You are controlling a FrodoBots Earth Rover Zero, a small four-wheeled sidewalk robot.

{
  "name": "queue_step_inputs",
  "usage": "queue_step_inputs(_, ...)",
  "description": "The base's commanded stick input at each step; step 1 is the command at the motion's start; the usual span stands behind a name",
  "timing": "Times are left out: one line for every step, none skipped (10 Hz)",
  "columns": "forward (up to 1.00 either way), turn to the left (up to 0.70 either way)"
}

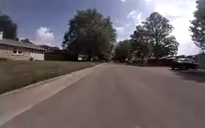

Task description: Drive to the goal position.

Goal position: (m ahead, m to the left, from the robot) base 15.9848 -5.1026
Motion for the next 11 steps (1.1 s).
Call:
queue_step_inputs(1.0, 0.03)
queue_step_inputs(1.0, 0.03)
queue_step_inputs(1.0, 0.03)
queue_step_inputs(1.0, 0.02)
queue_step_inputs(1.0, 0.03)
queue_step_inputs(1.0, 0.03)
queue_step_inputs(1.0, 0.03)
queue_step_inputs(1.0, 0.03)
queue_step_inputs(1.0, 0.02)
queue_step_inputs(1.0, 0.03)
queue_step_inputs(1.0, 0.03)
